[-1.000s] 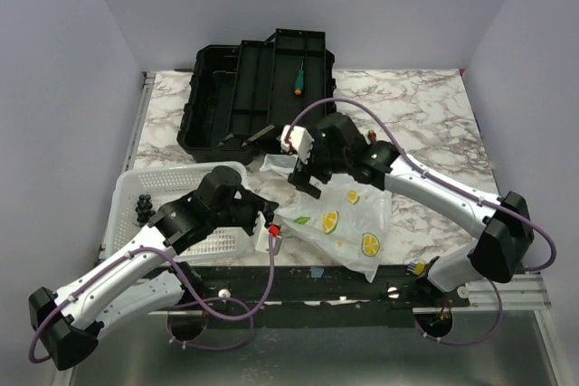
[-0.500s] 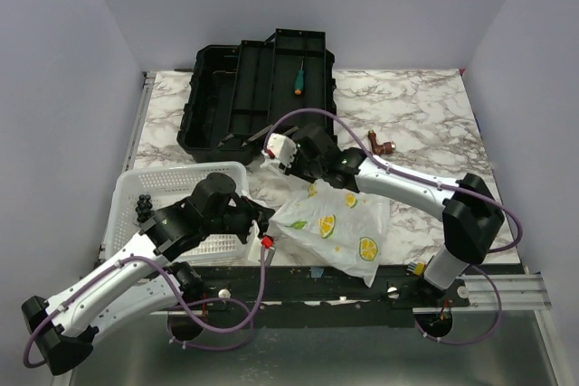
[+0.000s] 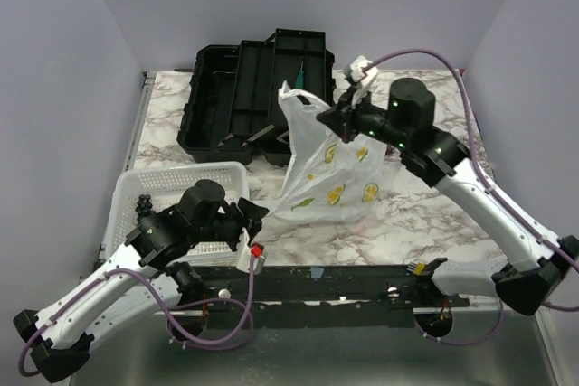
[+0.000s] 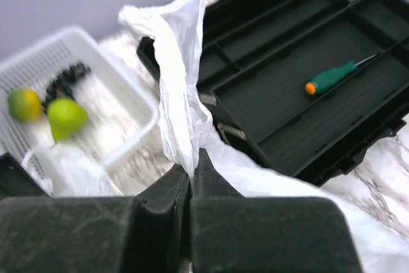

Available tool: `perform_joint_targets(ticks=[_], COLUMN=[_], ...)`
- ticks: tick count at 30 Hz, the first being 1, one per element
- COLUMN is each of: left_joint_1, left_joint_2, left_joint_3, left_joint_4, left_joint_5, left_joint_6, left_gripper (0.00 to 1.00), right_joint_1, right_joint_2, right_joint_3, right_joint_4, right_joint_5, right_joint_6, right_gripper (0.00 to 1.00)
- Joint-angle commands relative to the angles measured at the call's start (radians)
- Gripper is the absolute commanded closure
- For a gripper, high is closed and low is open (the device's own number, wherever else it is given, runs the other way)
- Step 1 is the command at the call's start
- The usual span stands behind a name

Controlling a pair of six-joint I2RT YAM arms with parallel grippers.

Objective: Place the fake fruits into the plastic bag and tie a complex knot

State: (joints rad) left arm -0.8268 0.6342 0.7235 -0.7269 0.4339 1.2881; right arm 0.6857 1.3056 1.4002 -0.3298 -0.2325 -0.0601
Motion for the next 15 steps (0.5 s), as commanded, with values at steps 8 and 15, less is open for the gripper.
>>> perform_joint_targets(ticks=[8, 15], left_joint_1=[0.027, 0.32], left_joint_2=[-0.005, 0.049], left_joint_3=[0.408, 0.319], left_joint_4=[0.164, 0.454], left_joint_5=[0.223, 0.153], left_joint_6=[-1.169, -1.542], left_gripper=[0.26, 0.11], right_joint_1=[-0.039, -0.038], right_joint_2=[-0.242, -0.267], right_joint_3=[-0.247, -0.25], right_joint_4=[0.286, 0.349], right_joint_5=[-0.164, -0.189], right_joint_6=[0.19, 0.269], right_gripper=[0.99, 0.99])
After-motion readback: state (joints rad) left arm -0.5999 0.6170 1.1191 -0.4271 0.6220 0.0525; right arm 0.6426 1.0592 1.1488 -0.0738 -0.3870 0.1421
